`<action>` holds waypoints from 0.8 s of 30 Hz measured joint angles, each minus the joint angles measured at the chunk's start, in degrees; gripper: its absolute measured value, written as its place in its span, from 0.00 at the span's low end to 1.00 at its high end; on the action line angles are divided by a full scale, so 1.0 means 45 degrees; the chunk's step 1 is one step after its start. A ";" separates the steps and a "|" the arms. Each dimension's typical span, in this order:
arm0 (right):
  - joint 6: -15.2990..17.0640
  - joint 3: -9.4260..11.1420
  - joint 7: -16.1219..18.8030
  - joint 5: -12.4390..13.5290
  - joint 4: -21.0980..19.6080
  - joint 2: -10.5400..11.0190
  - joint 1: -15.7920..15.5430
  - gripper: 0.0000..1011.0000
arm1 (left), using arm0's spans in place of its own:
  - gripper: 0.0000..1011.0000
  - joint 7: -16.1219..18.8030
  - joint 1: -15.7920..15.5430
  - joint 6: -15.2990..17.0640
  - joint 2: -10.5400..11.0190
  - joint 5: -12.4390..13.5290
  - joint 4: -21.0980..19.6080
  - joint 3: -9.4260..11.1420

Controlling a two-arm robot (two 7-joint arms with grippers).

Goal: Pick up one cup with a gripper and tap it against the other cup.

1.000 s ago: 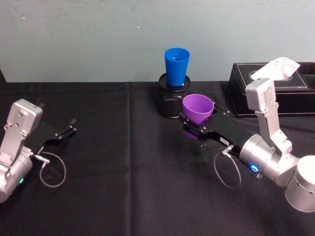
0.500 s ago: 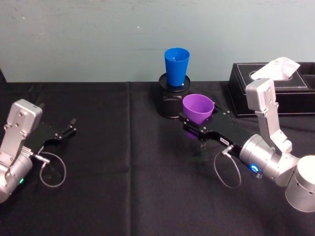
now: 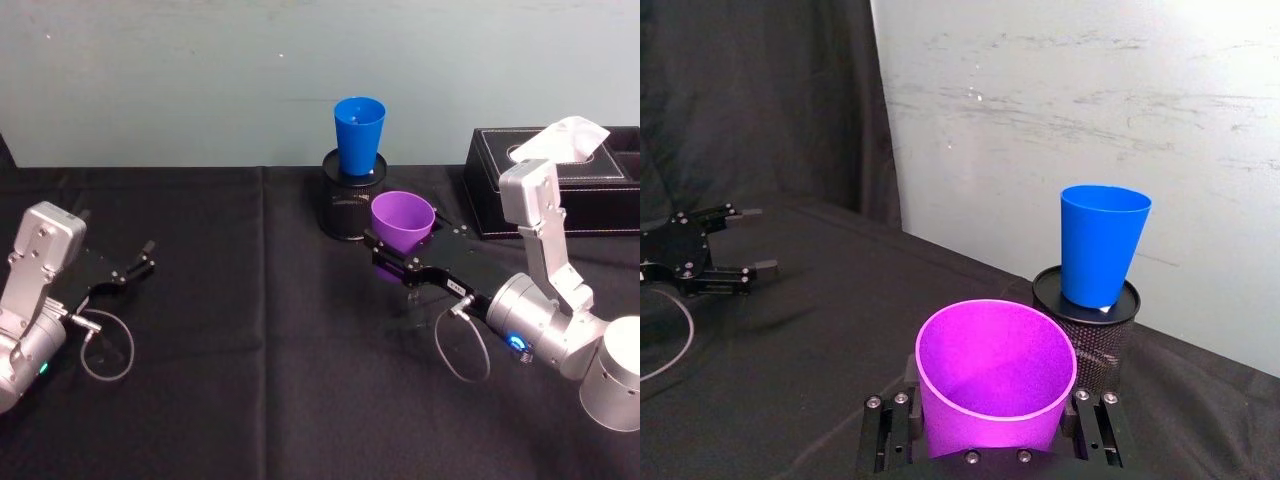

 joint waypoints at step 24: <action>0.0000 0.0000 0.0000 0.0000 0.0000 0.0000 0.0000 0.73 | 0.99 0.0000 -0.0001 0.0000 0.0000 0.0000 0.0000 0.0000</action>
